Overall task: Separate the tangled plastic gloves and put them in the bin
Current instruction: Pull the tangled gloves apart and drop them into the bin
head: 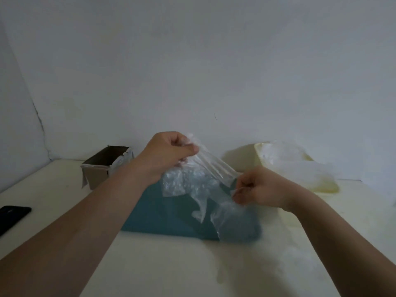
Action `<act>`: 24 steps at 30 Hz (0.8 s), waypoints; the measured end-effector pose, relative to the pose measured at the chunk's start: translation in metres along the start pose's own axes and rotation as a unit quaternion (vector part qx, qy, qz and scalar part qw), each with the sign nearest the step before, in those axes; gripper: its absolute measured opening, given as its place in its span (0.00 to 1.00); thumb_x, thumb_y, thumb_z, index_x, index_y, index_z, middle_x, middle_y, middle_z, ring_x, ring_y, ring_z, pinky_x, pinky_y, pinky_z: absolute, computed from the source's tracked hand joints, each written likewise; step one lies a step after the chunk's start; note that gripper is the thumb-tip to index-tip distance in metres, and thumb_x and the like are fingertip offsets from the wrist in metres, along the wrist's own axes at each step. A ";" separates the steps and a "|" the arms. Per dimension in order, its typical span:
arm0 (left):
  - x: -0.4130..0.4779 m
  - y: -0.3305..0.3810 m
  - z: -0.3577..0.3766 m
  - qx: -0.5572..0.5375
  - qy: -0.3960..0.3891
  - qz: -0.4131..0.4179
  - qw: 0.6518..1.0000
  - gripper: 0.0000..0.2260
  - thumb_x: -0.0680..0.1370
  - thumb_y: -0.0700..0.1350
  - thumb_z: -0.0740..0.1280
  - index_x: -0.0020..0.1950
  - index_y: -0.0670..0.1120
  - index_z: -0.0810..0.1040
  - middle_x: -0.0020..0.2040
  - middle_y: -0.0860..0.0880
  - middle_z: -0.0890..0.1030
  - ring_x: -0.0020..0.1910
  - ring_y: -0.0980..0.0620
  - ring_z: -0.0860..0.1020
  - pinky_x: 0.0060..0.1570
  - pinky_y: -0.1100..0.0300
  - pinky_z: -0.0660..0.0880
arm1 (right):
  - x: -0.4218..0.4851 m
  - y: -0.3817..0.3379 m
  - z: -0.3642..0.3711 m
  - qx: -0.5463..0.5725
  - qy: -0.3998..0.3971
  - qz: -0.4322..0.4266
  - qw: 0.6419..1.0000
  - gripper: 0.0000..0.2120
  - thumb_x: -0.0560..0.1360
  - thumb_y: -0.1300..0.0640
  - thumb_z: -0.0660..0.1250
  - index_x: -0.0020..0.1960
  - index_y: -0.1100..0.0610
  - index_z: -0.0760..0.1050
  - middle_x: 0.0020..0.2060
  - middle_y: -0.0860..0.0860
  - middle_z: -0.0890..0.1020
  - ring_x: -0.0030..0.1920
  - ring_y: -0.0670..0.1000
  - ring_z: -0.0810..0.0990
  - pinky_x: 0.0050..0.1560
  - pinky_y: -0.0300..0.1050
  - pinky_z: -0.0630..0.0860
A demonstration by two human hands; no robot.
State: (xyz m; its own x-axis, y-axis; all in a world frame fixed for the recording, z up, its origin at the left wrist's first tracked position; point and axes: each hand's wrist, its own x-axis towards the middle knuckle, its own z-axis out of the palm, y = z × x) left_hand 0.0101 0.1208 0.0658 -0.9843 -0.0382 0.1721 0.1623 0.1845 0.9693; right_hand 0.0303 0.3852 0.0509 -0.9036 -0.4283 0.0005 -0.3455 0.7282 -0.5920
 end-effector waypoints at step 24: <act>0.033 0.060 0.089 0.084 -0.053 0.082 0.992 0.05 0.79 0.38 0.73 0.47 0.43 0.78 0.42 0.43 0.88 0.38 0.48 0.87 0.38 0.53 0.80 | -0.029 -0.004 -0.046 0.055 0.007 -0.067 0.996 0.08 0.78 0.64 0.69 0.51 0.54 0.84 0.46 0.47 0.87 0.43 0.50 0.87 0.46 0.49 0.83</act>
State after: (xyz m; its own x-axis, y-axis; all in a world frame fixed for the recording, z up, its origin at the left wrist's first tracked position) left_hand -0.0185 0.2183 0.1135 -0.9489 0.1068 0.2969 0.3155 0.3411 0.8855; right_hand 0.0463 0.4194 0.0906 -0.8552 -0.5095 0.0952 -0.4335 0.6024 -0.6702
